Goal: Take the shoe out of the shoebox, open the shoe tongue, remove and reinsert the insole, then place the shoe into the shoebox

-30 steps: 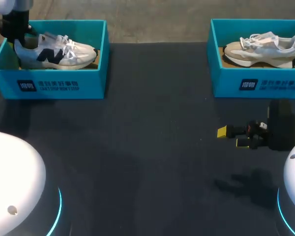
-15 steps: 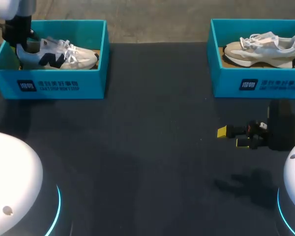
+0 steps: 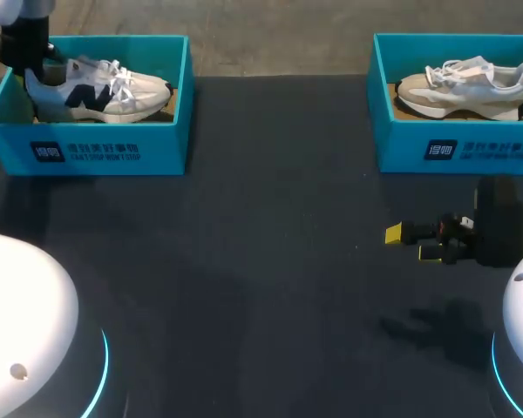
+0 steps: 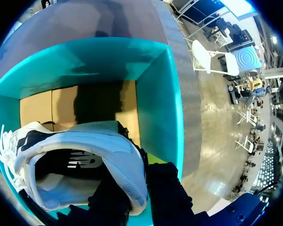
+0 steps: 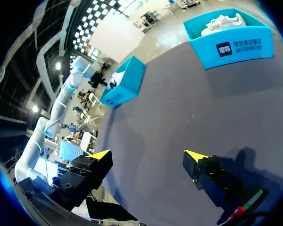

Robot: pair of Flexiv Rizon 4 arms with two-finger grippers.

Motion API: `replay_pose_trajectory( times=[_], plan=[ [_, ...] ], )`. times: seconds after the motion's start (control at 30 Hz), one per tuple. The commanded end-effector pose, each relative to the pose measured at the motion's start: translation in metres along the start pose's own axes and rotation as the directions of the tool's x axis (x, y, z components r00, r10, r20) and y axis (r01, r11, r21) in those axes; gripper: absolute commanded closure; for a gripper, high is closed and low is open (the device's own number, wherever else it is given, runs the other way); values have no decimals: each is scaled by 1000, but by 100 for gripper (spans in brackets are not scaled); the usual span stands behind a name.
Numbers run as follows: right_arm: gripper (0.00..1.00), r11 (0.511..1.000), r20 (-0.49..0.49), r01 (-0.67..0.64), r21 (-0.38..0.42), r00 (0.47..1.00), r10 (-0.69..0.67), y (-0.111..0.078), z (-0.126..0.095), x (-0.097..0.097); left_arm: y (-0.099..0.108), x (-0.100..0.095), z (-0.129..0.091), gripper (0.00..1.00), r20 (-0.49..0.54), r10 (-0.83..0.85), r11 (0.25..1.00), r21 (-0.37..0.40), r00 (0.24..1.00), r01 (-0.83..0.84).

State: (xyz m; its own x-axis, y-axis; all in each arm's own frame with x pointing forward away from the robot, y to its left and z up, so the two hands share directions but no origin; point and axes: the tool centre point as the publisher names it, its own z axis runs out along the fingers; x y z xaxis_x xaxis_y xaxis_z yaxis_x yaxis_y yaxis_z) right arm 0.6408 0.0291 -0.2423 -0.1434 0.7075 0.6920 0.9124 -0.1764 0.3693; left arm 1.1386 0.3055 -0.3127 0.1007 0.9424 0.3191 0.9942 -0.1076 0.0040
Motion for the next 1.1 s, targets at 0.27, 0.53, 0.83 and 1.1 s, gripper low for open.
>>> replay_pose_trajectory(
  times=[0.27,0.53,0.83,1.1],
  plan=[
    [0,1000,0,0,-2,1000,0,-2,-3,1,-34,5,-29,100,-11,0,998,-64,1000,-1],
    [0,1000,0,0,-2,1000,0,-2,-3,1,-45,3,-34,100,-5,-2,997,-83,1000,1],
    [0,1000,0,0,-2,1000,0,-2,-3,1,-51,-1,-32,100,-5,-1,996,-85,1000,0],
    [0,1000,0,0,-2,1000,0,-2,-3,1,-57,-4,-26,100,-7,-3,998,-70,1000,3]
  ],
)
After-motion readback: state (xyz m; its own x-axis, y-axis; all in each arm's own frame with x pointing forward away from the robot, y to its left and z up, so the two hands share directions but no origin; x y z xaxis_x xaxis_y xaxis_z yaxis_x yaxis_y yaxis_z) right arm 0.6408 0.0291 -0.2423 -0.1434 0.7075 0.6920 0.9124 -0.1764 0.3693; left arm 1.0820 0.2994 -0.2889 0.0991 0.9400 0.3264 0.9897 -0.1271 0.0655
